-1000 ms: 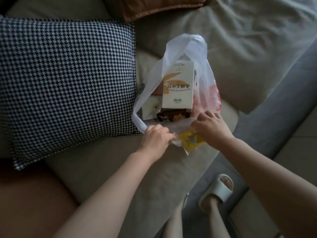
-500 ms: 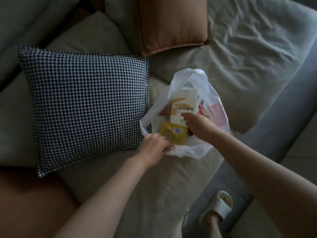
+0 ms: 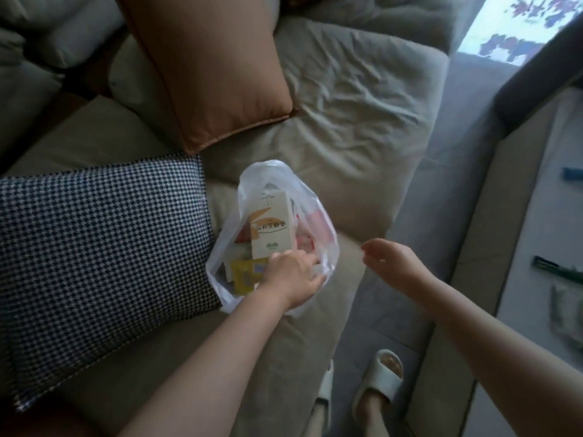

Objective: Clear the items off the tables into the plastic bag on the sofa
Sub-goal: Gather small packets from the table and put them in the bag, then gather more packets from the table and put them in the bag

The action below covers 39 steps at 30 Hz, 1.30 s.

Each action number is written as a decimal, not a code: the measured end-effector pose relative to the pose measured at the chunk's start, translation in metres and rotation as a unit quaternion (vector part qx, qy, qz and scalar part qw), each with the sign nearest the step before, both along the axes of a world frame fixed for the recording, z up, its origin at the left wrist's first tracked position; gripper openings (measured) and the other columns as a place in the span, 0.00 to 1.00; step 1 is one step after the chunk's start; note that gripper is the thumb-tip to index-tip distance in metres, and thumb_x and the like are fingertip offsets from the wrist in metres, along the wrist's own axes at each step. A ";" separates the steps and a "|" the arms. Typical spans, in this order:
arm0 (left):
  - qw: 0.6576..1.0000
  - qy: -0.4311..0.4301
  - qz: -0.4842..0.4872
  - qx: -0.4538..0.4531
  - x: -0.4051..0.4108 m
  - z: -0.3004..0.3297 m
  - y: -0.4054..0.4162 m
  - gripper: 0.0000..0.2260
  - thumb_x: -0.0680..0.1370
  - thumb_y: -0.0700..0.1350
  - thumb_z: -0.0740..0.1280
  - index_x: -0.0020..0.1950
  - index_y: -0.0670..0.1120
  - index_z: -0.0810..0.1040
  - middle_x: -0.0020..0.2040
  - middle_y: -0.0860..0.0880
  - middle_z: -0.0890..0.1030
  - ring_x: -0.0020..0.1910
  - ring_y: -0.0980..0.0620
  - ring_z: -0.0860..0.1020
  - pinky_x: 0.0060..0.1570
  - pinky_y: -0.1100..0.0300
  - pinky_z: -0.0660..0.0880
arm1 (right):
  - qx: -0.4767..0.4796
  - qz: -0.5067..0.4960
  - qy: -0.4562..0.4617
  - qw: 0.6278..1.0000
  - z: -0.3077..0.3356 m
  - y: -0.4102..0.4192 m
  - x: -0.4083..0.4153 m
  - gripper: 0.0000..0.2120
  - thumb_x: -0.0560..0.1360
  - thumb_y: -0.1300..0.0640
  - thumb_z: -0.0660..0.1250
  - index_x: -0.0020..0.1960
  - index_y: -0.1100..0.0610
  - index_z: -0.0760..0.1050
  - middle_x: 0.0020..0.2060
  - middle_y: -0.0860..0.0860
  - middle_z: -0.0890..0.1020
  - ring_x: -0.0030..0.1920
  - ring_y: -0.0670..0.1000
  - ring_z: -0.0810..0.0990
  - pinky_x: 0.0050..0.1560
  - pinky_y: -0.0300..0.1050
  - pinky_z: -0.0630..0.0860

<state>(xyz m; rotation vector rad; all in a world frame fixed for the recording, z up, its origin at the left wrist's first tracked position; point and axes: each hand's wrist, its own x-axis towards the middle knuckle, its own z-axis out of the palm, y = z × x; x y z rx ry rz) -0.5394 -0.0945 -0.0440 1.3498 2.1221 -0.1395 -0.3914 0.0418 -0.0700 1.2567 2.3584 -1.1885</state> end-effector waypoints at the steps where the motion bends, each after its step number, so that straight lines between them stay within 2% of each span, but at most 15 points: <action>1: 1.000 0.002 -0.011 -0.007 0.012 0.001 0.011 0.19 0.79 0.58 0.58 0.65 0.51 0.74 0.62 0.47 0.78 0.61 0.45 0.76 0.59 0.54 0.70 | 0.005 -0.004 -0.009 1.000 0.002 0.005 0.014 0.14 0.76 0.57 0.65 0.61 0.57 0.76 0.54 0.55 0.82 0.55 0.55 0.79 0.56 0.43 0.72; 6: 0.997 -0.001 -0.062 -0.052 0.073 0.003 0.056 0.22 0.78 0.61 0.56 0.65 0.50 0.74 0.64 0.46 0.77 0.63 0.44 0.75 0.60 0.52 0.70 | 0.056 0.005 -0.093 0.994 0.011 0.020 0.086 0.19 0.76 0.48 0.63 0.65 0.52 0.71 0.61 0.53 0.77 0.62 0.56 0.74 0.60 0.49 0.72; 11: 0.991 -0.015 -0.104 -0.083 0.133 0.000 0.098 0.21 0.78 0.60 0.57 0.64 0.49 0.75 0.64 0.45 0.77 0.64 0.44 0.75 0.60 0.52 0.70 | 0.061 -0.015 -0.152 0.986 0.013 0.035 0.154 0.22 0.76 0.42 0.60 0.67 0.50 0.69 0.64 0.51 0.74 0.65 0.54 0.72 0.61 0.49 0.69; 18: 0.977 -0.014 -0.190 -0.101 0.217 -0.017 0.156 0.20 0.78 0.60 0.57 0.63 0.50 0.75 0.63 0.46 0.77 0.63 0.45 0.75 0.60 0.54 0.70 | 0.029 -0.120 -0.184 0.975 -0.002 0.060 0.256 0.22 0.76 0.42 0.60 0.66 0.51 0.70 0.61 0.53 0.76 0.64 0.54 0.73 0.61 0.49 0.70; 26: 0.957 -0.037 -0.269 -0.102 0.315 -0.036 0.213 0.19 0.79 0.60 0.57 0.61 0.49 0.76 0.61 0.47 0.78 0.61 0.45 0.76 0.59 0.52 0.72 | 0.011 -0.237 -0.214 0.947 -0.024 0.079 0.368 0.23 0.76 0.43 0.59 0.68 0.51 0.69 0.65 0.51 0.74 0.66 0.53 0.71 0.63 0.49 0.69; 30: 0.951 -0.058 -0.290 -0.093 0.351 -0.049 0.237 0.17 0.78 0.57 0.59 0.61 0.50 0.77 0.61 0.47 0.78 0.61 0.46 0.75 0.56 0.54 0.72 | -0.023 -0.322 -0.207 0.923 -0.037 0.083 0.405 0.24 0.75 0.43 0.62 0.68 0.51 0.68 0.64 0.51 0.75 0.65 0.54 0.72 0.61 0.49 0.70; 34: 0.945 -0.128 -0.290 -0.081 0.374 -0.076 0.268 0.18 0.77 0.55 0.64 0.65 0.52 0.75 0.62 0.49 0.76 0.62 0.49 0.74 0.58 0.55 0.73 | -0.036 -0.378 -0.197 0.904 -0.057 0.093 0.429 0.25 0.74 0.44 0.66 0.68 0.50 0.68 0.64 0.51 0.75 0.64 0.54 0.72 0.61 0.50 0.71; 39: 0.936 -0.127 -0.324 -0.048 0.398 -0.124 0.315 0.19 0.77 0.52 0.66 0.68 0.51 0.73 0.63 0.47 0.74 0.63 0.47 0.73 0.59 0.54 0.73 | -0.022 -0.410 -0.196 0.890 -0.099 0.121 0.450 0.23 0.74 0.48 0.67 0.67 0.51 0.69 0.63 0.52 0.75 0.64 0.55 0.72 0.60 0.50 0.72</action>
